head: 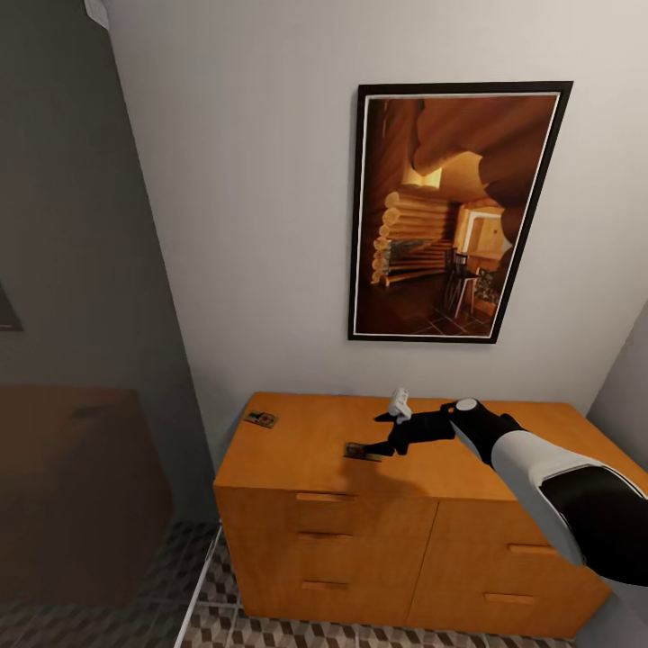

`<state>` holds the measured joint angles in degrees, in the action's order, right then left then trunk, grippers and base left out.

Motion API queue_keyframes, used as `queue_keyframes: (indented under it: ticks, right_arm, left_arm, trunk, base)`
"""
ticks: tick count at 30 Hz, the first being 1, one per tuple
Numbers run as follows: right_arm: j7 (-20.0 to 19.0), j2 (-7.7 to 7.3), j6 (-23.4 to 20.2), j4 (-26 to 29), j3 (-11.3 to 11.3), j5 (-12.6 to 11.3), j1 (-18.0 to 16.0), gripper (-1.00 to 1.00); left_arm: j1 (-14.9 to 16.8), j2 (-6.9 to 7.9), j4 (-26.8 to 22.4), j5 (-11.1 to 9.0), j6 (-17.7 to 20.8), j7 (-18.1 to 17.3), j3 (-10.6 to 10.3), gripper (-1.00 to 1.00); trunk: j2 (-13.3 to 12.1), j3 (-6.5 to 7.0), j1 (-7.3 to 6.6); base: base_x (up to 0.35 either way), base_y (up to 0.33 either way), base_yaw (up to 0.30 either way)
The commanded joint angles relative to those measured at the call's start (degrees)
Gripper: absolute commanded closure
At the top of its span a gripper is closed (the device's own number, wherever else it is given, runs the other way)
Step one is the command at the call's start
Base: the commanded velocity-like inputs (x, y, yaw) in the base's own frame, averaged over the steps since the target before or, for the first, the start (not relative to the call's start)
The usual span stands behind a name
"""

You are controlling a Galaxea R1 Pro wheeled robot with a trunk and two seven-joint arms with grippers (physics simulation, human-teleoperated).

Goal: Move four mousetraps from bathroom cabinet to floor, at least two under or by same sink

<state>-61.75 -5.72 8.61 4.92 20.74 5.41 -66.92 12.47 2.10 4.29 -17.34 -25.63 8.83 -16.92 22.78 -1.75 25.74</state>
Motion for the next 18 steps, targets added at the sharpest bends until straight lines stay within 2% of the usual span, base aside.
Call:
queue_keyframes:
  ticks: [1,7,18]
  right_arm:
    - [-0.02,-0.1,0.62,-0.09,-0.17,0.57,-0.05,-1.0]
    - [-0.05,-0.87,0.76,-0.44,-0.17,0.53,-0.01,-1.0]
    - [-0.04,-1.2,1.94,-0.6,-0.17,0.53,0.04,-1.0]
  left_arm:
    - [0.1,-0.03,0.2,-0.24,-0.3,0.14,-0.5,-1.0]
    - [0.1,-0.04,0.2,-0.24,-0.3,0.14,-0.5,-1.0]
    - [0.1,-0.06,0.2,-0.24,-0.3,0.14,-0.49,-1.0]
  trunk:
    - [0.14,-0.14,0.04]
    - [0.14,-0.14,0.04]
    - [0.14,-0.14,0.04]
  base:
    - [0.0,0.0,0.0]
    - [0.0,0.0,0.0]
    - [0.0,0.0,0.0]
